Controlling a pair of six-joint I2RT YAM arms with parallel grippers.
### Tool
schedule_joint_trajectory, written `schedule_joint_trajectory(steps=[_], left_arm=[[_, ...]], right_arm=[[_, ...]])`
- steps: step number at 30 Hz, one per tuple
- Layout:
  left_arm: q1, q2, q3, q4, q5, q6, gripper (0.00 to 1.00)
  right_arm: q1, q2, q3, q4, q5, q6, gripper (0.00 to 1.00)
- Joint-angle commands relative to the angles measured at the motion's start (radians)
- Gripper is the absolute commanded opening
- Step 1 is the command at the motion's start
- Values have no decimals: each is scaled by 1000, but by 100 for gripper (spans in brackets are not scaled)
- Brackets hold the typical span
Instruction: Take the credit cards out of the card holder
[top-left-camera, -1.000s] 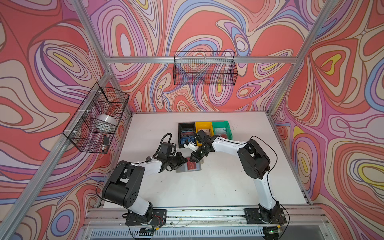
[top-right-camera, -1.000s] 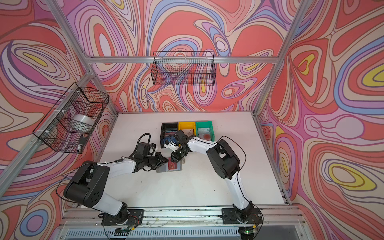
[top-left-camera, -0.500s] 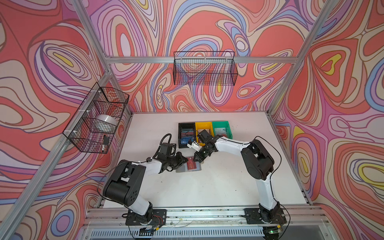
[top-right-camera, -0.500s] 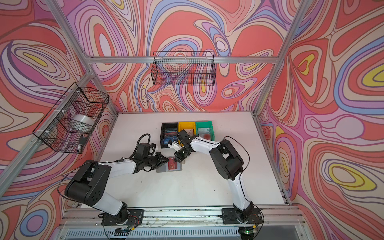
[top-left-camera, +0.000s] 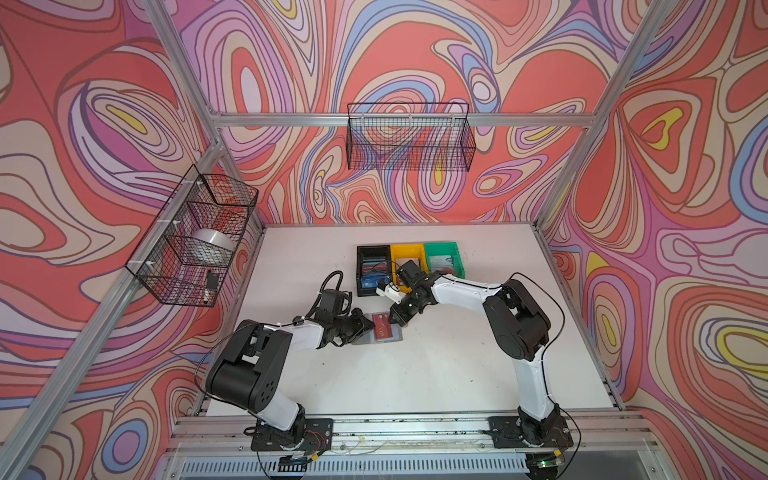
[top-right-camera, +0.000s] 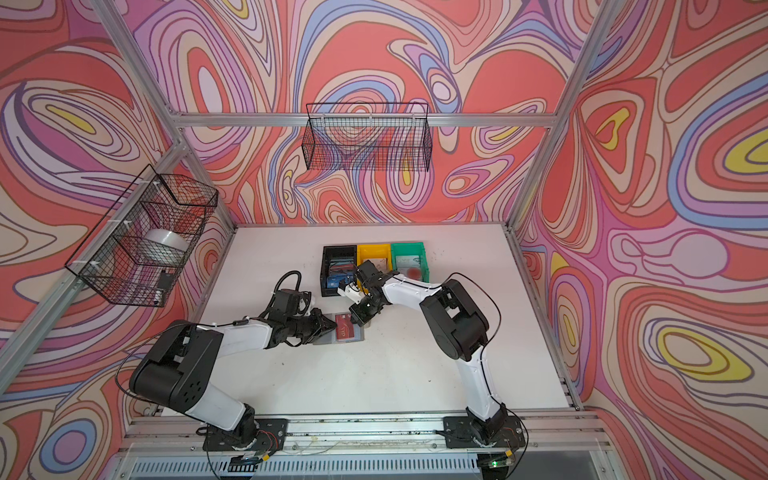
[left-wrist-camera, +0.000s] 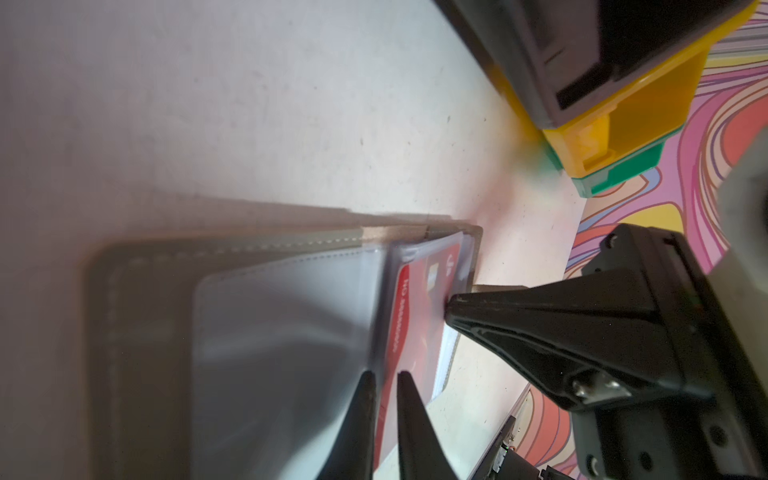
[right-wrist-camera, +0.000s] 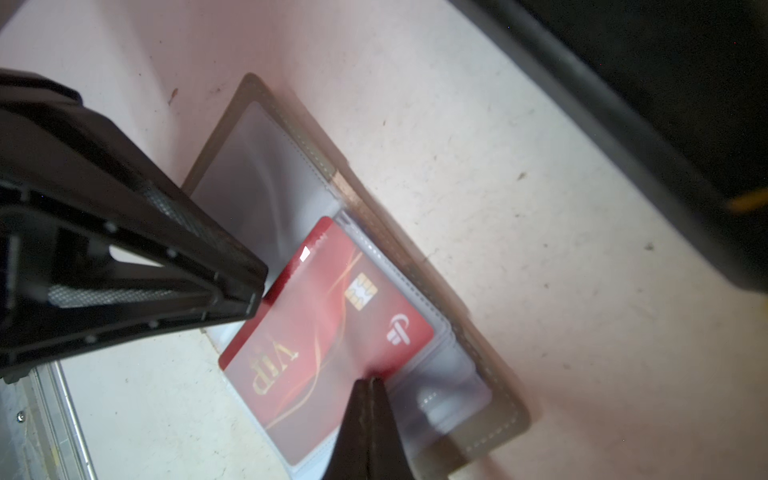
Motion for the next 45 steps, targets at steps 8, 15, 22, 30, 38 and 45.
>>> schedule_joint_trajectory(steps=[8, 15, 22, 30, 38, 45], left_arm=[[-2, -36, -16, -48, -47, 20, 19], [-1, 54, -18, 109, 8, -35, 19], [-2, 65, -30, 153, 13, -49, 19], [-2, 60, -30, 146, 12, -43, 13], [-1, 51, -78, 154, 18, -46, 10], [-2, 36, -110, 177, 9, -61, 11]], right_arm=[[-2, 43, -43, 3, -2, 5, 0], [-2, 50, -42, 2, -11, 10, 0], [-2, 67, -38, 0, -20, 15, 0], [-2, 70, -35, -5, -20, 16, 0], [-2, 78, -34, -16, -19, 16, 0], [-2, 84, -24, -26, -24, 17, 0]])
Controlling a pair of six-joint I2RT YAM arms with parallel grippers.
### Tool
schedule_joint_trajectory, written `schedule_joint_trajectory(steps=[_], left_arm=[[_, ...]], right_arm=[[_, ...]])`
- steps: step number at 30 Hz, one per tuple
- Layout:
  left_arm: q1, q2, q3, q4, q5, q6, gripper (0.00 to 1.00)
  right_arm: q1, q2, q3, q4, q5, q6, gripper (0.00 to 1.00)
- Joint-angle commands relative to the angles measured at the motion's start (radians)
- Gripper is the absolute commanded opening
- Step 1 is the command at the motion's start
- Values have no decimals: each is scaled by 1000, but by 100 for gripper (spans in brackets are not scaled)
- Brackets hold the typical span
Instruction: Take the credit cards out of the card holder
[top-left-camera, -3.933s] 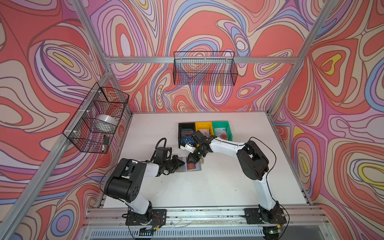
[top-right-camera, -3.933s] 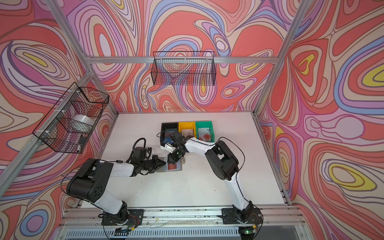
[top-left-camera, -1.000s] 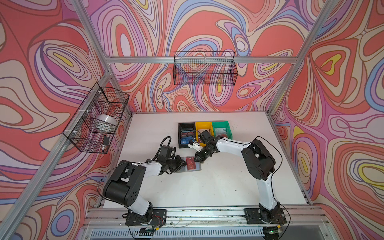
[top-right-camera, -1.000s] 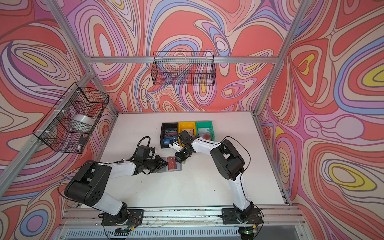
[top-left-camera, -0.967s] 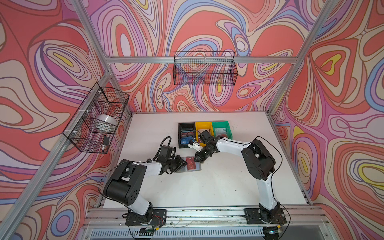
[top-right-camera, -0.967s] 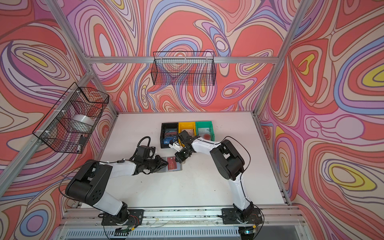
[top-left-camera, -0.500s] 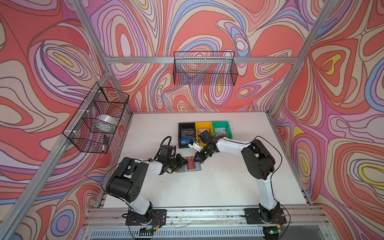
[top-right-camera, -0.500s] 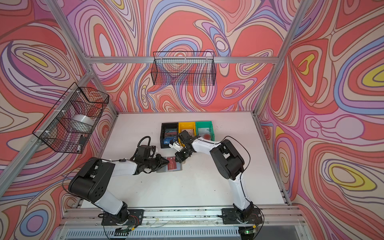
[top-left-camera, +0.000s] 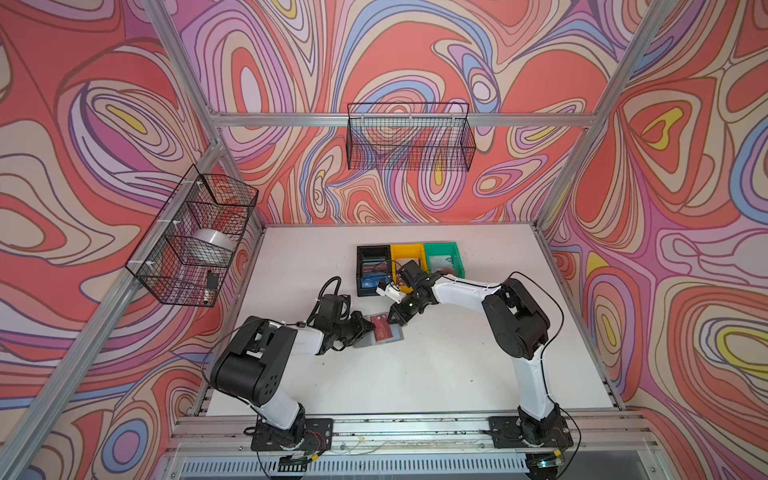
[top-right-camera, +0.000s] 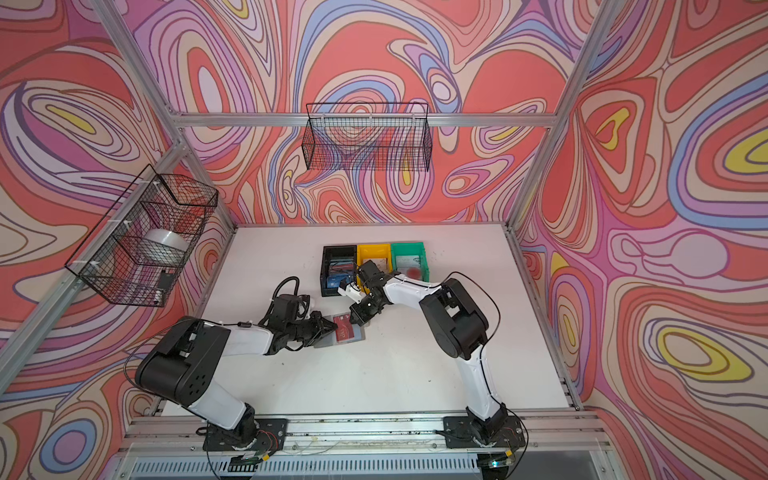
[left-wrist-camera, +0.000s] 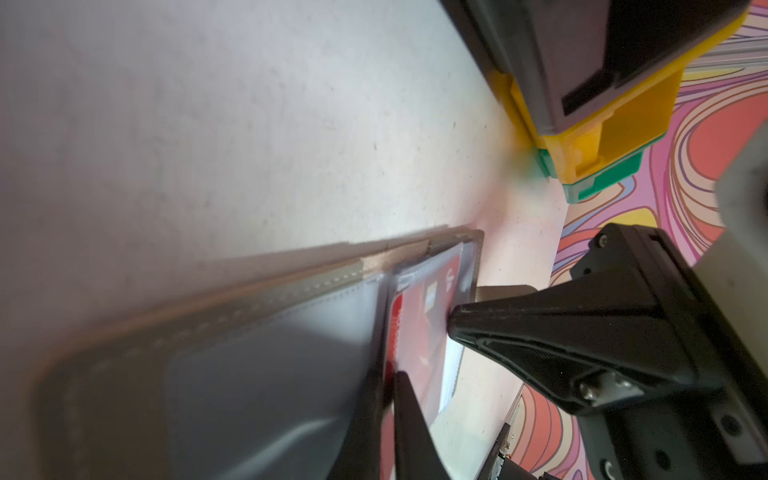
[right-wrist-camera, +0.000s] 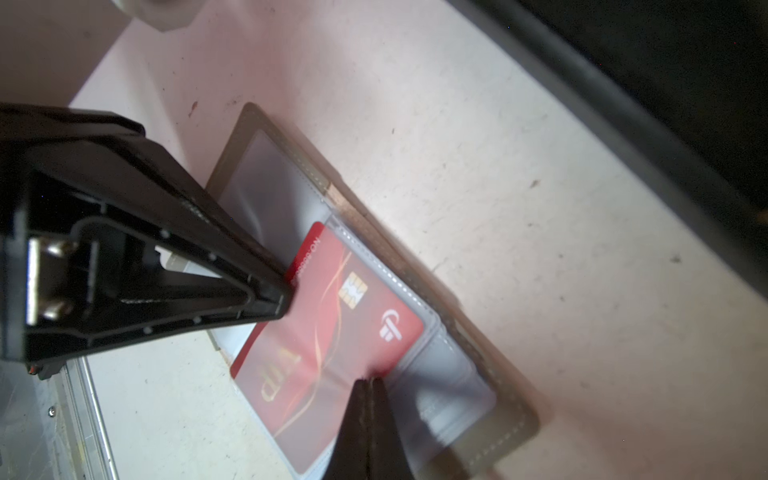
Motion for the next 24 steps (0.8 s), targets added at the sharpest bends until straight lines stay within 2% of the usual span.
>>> schedule_joint_trajectory(steps=[1, 14, 24], left_arm=[[-3, -8, -33, -34, -7, -16, 11], [-1, -40, -45, -69, -19, 1, 10], [0, 4, -55, 1, -3, -23, 10]], right_arm=[[10, 69, -16, -57, 39, 2, 0], [10, 61, -31, -58, 33, 13, 0], [10, 66, -29, -61, 32, 13, 0]])
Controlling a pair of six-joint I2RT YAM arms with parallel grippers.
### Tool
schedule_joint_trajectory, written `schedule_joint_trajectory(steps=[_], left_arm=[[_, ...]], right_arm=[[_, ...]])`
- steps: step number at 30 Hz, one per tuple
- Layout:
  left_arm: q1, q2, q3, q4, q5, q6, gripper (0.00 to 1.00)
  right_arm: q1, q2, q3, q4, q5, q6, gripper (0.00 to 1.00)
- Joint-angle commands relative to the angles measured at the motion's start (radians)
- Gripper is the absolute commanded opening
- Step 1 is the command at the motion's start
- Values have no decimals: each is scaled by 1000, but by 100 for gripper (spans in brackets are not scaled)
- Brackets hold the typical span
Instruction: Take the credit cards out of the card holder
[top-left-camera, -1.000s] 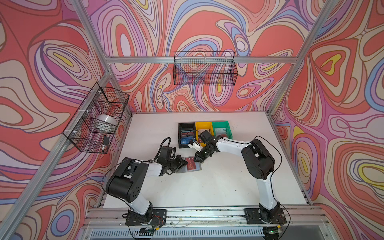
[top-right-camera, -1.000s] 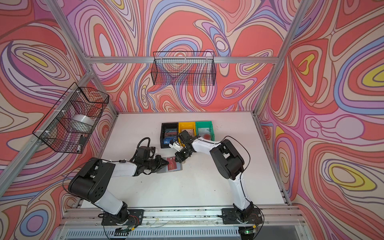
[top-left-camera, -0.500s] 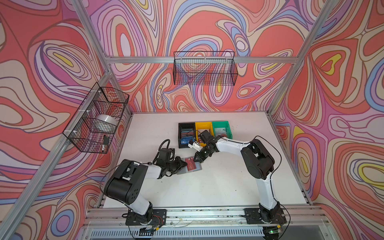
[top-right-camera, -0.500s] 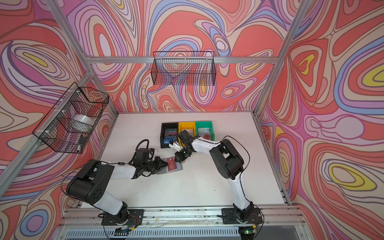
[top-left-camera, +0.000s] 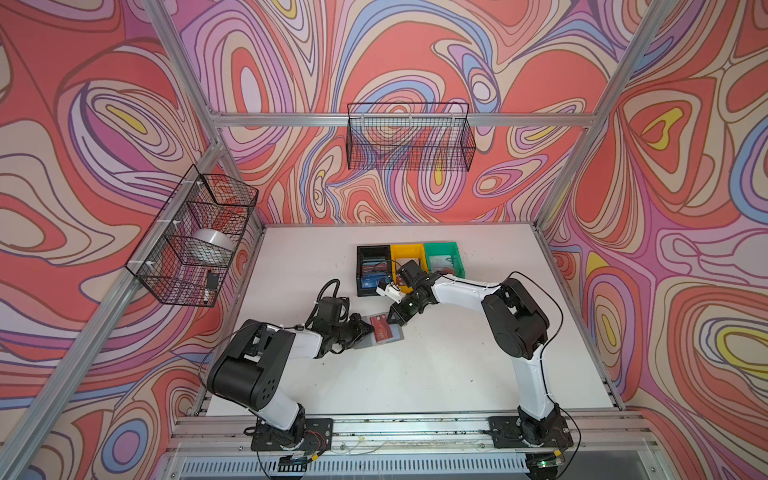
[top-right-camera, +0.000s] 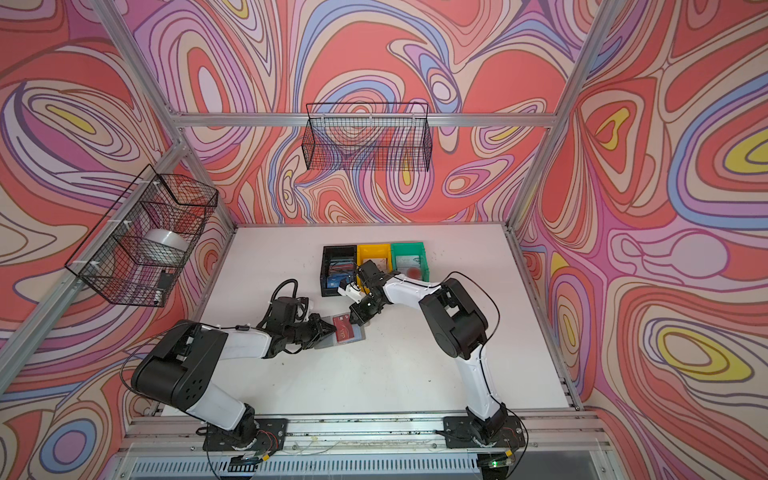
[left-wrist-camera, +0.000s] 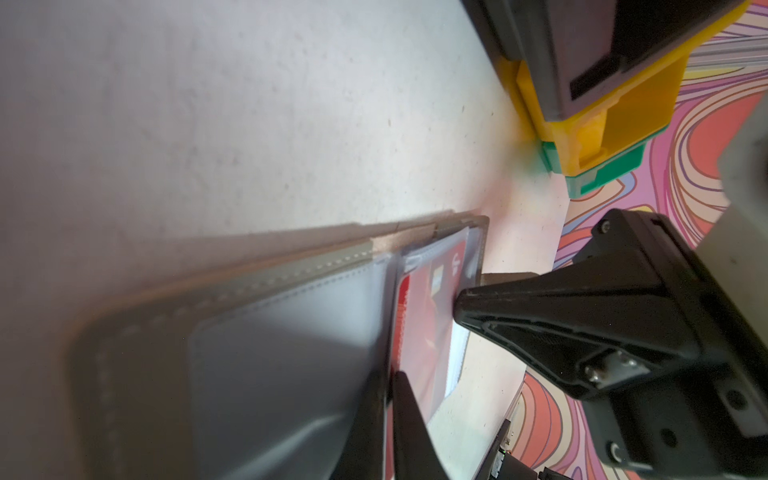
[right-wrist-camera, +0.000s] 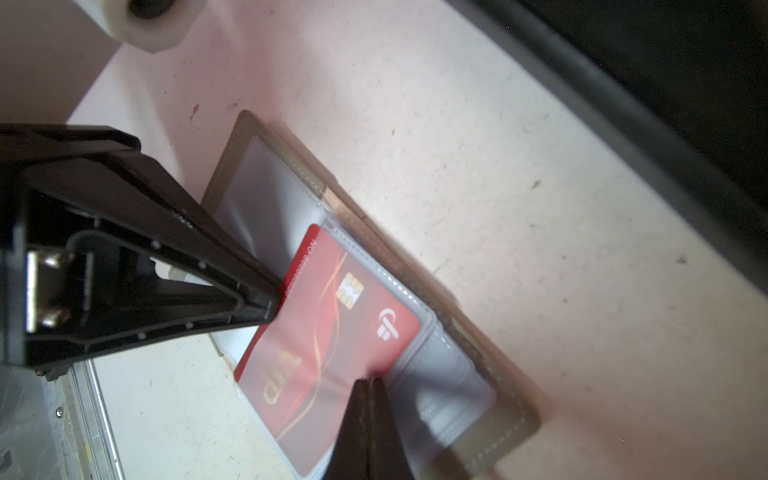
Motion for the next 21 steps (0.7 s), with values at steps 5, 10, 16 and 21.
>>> schedule_joint_trajectory(steps=[5, 10, 16, 21], left_arm=[[0, 35, -23, 4, -4, -19, 7], [-1, 47, -21, 21, 2, -26, 3], [11, 24, -20, -47, 7, 14, 0], [44, -35, -34, -103, 8, 42, 0]], right_arm=[[10, 67, -33, -60, 36, 3, 0], [9, 65, -33, -62, 36, 3, 0], [10, 57, -39, -55, 23, 10, 0], [10, 54, -37, -52, 14, 13, 0]])
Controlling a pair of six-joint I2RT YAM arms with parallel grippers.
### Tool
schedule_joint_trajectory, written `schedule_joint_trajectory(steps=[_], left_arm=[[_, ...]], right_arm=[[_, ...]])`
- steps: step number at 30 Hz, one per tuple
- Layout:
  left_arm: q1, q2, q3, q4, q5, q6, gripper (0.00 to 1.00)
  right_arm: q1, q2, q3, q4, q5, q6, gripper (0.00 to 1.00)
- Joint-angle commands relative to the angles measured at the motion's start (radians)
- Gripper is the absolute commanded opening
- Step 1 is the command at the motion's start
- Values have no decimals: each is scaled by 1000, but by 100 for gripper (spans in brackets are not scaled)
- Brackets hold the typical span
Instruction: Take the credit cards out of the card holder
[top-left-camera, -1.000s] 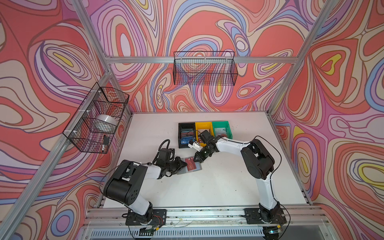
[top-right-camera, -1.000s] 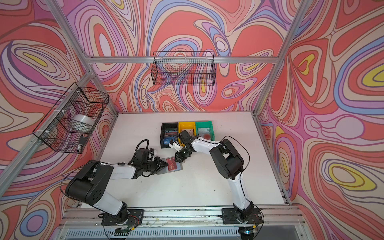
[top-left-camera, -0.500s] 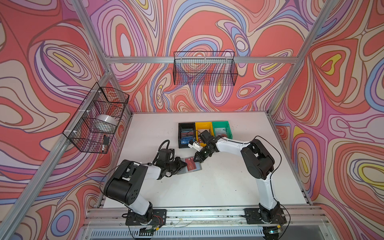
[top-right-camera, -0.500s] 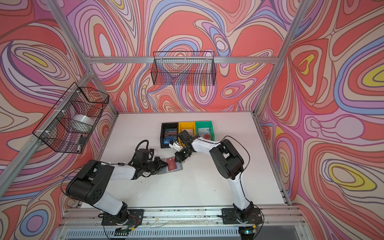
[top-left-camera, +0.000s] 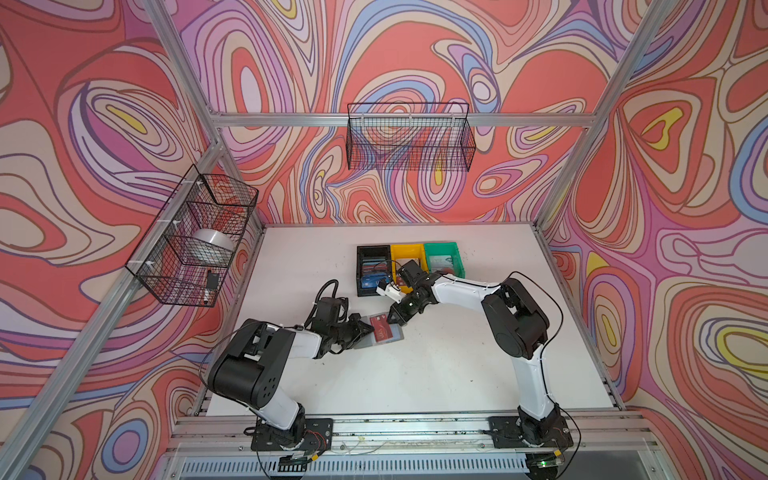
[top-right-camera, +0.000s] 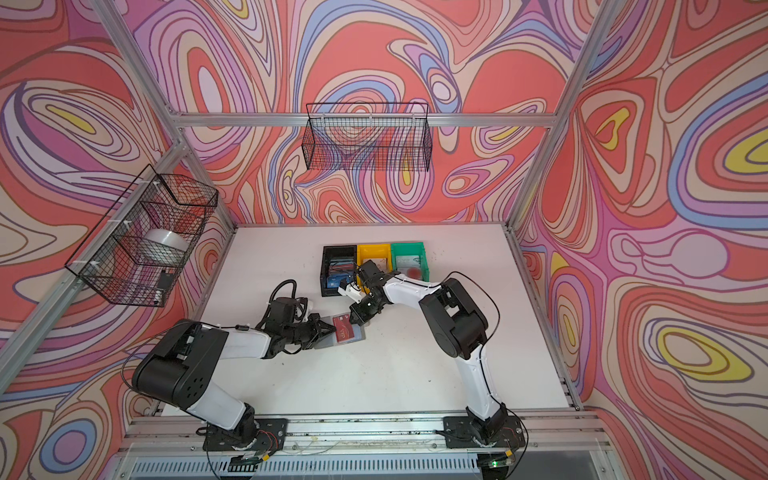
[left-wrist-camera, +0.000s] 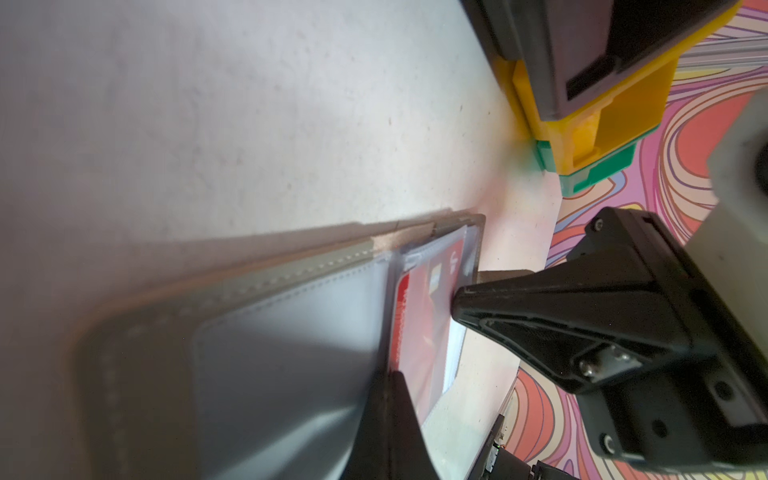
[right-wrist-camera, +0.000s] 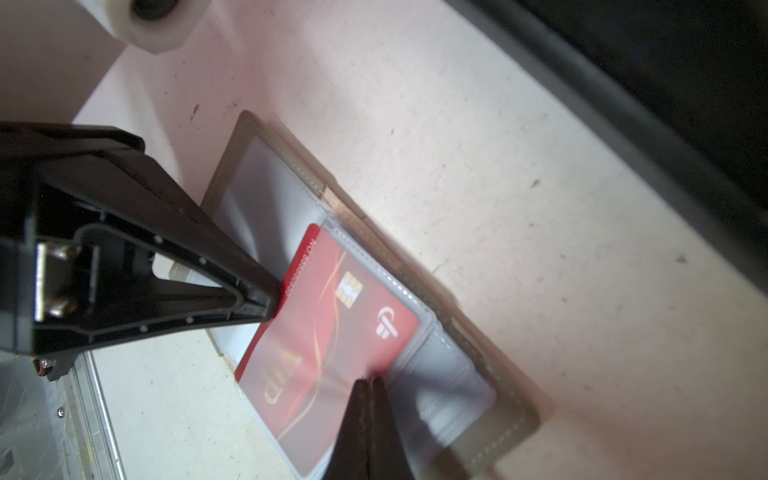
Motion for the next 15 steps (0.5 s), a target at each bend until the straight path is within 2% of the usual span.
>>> schedule_joint_trajectory(steps=[1, 15], left_arm=[[25, -42, -24, -121, -16, 40, 0], [89, -179, -25, -272, -29, 107, 0]], right_arm=[[10, 56, -37, -52, 18, 11, 0], [9, 60, -23, -74, 16, 4, 0]])
